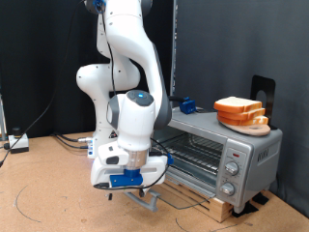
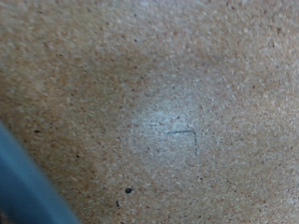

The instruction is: Make a piece of toast with the oven

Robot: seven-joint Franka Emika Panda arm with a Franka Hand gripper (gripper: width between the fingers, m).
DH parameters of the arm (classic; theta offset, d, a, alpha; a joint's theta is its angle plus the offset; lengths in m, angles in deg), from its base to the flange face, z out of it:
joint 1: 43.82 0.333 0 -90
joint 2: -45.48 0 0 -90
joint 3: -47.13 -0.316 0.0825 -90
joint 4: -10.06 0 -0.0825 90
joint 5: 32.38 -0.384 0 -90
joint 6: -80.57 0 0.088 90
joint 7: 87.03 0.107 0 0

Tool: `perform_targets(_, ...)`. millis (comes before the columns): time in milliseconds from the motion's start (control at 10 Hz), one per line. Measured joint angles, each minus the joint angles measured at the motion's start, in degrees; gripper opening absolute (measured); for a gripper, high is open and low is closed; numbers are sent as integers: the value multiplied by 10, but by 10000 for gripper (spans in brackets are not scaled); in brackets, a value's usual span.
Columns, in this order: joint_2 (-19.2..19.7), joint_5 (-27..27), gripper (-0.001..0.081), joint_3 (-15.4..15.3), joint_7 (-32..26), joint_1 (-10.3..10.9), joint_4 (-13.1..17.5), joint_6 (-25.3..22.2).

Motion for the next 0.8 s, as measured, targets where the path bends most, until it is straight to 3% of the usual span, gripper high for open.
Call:
perform_targets(600,21,20,809,26,7,-4,-2,29)
perform_targets(800,13,-20,809,23,-29,-18,-1,27)
